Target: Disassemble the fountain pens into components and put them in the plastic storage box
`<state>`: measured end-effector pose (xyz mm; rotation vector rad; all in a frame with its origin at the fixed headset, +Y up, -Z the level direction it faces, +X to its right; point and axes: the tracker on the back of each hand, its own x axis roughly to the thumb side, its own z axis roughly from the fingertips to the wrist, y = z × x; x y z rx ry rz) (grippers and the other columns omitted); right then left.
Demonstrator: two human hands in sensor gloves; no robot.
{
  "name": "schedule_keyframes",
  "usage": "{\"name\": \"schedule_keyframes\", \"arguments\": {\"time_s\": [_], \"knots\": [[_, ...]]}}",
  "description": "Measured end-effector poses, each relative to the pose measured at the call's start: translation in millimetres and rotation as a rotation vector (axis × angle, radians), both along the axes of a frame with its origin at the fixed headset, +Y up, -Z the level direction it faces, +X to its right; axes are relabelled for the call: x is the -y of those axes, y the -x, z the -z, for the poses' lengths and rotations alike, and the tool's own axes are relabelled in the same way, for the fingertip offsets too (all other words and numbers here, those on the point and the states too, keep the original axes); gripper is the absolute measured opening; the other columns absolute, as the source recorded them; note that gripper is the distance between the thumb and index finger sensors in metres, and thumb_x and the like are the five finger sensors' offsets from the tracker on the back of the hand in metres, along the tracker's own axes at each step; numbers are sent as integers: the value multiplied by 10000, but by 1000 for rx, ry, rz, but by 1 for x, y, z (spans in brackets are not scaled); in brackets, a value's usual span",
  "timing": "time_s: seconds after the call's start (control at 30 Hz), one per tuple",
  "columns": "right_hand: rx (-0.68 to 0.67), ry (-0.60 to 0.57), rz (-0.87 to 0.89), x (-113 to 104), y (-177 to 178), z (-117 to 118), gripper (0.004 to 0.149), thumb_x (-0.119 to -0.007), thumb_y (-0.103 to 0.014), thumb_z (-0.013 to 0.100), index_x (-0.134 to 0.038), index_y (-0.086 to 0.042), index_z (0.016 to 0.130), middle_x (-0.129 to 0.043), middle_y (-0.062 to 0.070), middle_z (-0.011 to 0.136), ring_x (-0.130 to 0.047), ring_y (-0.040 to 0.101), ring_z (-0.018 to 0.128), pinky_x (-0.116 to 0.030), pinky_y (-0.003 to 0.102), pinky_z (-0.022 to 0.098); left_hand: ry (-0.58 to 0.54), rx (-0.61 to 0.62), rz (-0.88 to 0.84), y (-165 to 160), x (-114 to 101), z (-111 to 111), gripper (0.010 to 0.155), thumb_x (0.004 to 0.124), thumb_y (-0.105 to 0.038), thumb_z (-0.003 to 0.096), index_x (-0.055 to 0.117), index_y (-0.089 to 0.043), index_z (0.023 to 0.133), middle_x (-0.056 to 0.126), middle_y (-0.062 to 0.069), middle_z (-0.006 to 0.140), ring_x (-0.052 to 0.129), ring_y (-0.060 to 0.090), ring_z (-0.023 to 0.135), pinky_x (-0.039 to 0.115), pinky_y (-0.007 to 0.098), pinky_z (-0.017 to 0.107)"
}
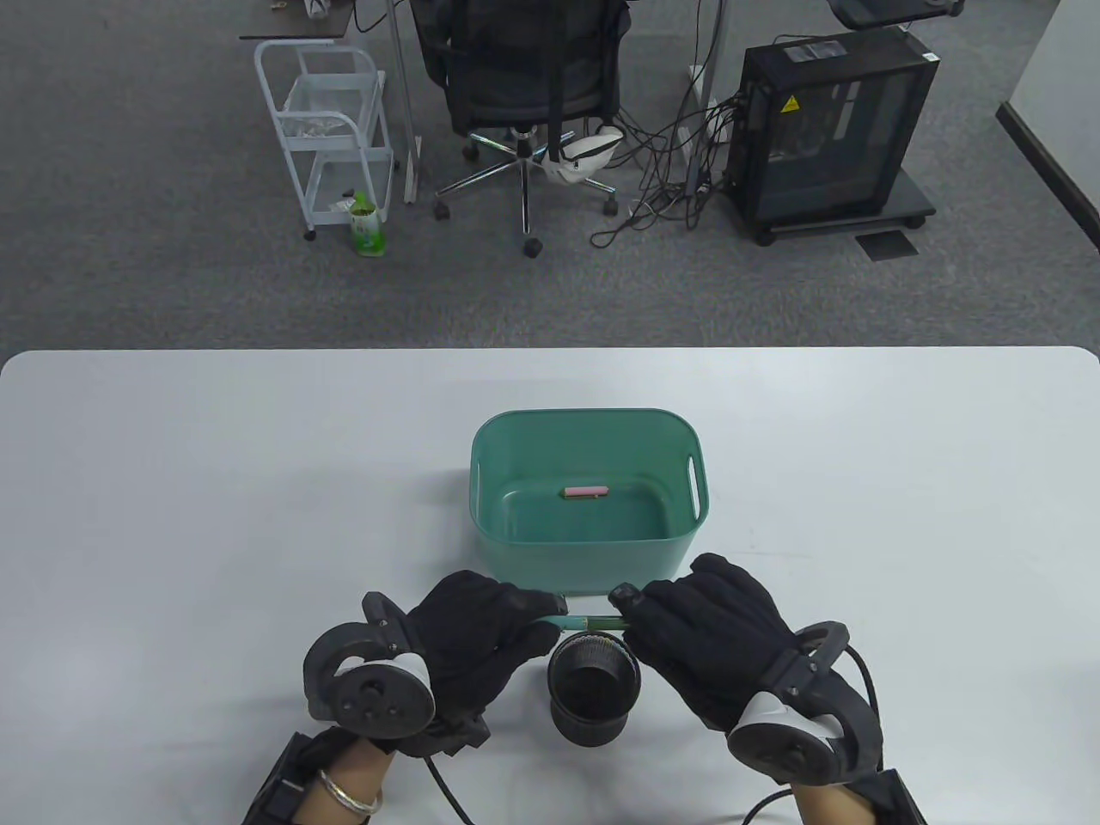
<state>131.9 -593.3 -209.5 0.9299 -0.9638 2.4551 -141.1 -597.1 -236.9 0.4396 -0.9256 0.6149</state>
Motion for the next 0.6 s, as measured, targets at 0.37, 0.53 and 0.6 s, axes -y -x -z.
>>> {"name": "schedule_keyframes", "arguments": {"time_s": [0.37, 0.53, 0.6], "knots": [[189, -49, 167, -22, -59, 0, 425, -743, -451, 550, -887, -277, 910, -868, -28, 837, -856, 143, 720, -614, 468, 749, 45, -197, -258, 60, -11, 15, 466, 680, -415, 683, 895, -56, 886, 971, -59, 562, 986, 142, 460, 767, 445, 573], [203, -62, 171, -24, -60, -3, 427, -741, -453, 553, -882, -279, 916, -865, -28, 842, -855, 148, 724, -610, 474, 751, 68, -199, -185, 50, -3, 21, 464, 684, -421, 686, 883, -70, 915, 991, -40, 621, 1002, 166, 524, 755, 458, 612], [209, -78, 167, -24, -59, -5, 427, -740, -454, 552, -883, -281, 915, -866, -29, 842, -855, 147, 725, -610, 473, 752, 83, -205, -149, 46, 0, 23, 462, 684, -421, 686, 873, -76, 929, 997, -23, 653, 1006, 177, 560, 745, 466, 631]]}}
